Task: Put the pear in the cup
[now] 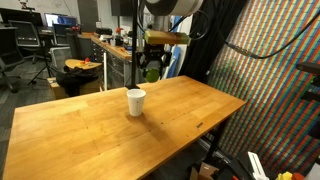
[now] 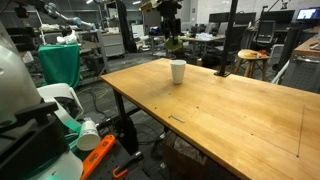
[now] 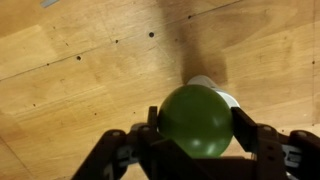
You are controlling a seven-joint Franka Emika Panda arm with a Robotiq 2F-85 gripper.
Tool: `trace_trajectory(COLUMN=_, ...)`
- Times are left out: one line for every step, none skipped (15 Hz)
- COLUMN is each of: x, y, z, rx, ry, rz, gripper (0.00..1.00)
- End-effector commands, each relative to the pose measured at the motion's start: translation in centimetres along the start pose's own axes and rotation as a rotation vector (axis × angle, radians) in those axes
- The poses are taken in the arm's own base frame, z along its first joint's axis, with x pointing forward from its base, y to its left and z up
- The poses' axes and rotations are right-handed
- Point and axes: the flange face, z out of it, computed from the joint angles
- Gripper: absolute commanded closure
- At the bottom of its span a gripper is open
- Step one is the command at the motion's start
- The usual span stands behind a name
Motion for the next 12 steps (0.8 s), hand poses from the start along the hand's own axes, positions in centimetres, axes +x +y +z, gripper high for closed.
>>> trace_trajectory(x=-0.4, y=-1.4, z=0.5, rx=0.013, ry=0.028, rz=-0.033, gripper=0.52)
trace_trajectory(x=-0.3, y=-1.8, z=0.7, rx=0.014, ry=0.028, rz=-0.034, gripper=0.52)
trace_trajectory(x=0.1, y=-2.1, z=1.1, rx=0.012, ry=0.031, rz=-0.03, gripper=0.52)
trace_trajectory(x=0.4, y=-2.2, z=1.3, rx=0.02, ry=0.034, rz=-0.026, gripper=0.52)
trace_trajectory(x=0.8, y=-2.3, z=1.6, rx=0.024, ry=0.033, rz=-0.022, gripper=0.52)
trace_trajectory(x=1.2, y=-2.4, z=2.0, rx=0.027, ry=0.037, rz=-0.022, gripper=0.52)
trace_trajectory(x=1.6, y=-2.6, z=2.5, rx=0.029, ry=0.035, rz=-0.023, gripper=0.52)
trace_trajectory(x=2.0, y=-2.7, z=3.0, rx=0.03, ry=0.034, rz=-0.022, gripper=0.52)
trace_trajectory(x=2.3, y=-2.9, z=3.4, rx=0.035, ry=0.035, rz=-0.024, gripper=0.52)
trace_trajectory(x=2.7, y=-3.1, z=3.8, rx=0.036, ry=0.038, rz=-0.025, gripper=0.52)
trace_trajectory(x=3.1, y=-3.3, z=4.3, rx=0.038, ry=0.042, rz=-0.028, gripper=0.52)
trace_trajectory(x=3.5, y=-3.6, z=4.7, rx=0.039, ry=0.045, rz=-0.032, gripper=0.52)
